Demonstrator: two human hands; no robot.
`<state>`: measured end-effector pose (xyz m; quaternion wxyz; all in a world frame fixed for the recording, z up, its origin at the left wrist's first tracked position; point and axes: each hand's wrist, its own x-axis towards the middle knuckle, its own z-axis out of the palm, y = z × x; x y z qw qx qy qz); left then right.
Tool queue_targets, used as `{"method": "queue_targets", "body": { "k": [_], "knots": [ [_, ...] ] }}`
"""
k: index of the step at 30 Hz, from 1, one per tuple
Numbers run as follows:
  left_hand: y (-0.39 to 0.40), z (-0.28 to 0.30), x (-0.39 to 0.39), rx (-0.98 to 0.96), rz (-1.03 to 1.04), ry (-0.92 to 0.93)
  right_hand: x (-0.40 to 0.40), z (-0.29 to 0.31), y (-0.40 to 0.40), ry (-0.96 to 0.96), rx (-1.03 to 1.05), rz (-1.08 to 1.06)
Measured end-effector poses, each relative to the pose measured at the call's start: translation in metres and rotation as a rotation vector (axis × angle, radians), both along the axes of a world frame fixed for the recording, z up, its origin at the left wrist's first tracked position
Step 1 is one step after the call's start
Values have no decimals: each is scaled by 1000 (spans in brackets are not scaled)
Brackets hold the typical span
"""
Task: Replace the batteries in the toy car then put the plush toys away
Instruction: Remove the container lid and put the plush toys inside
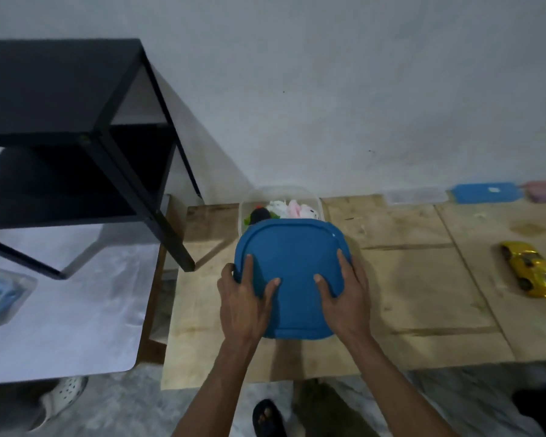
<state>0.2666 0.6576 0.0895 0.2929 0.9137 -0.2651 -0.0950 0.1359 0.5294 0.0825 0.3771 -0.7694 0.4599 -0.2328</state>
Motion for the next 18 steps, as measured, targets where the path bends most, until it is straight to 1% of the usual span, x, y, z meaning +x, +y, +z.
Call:
{"method": "queue_targets", "body": {
  "k": [5, 11, 18],
  "knots": [
    [-51, -2, 41, 21, -2, 8, 48, 3, -50, -1, 16, -6],
    [-99, -17, 92, 86, 34, 60, 108, -20, -100, 32, 51, 48],
    [-122, -48, 120, 191, 31, 134, 137, -52, -127, 182, 65, 117]
  ]
}}
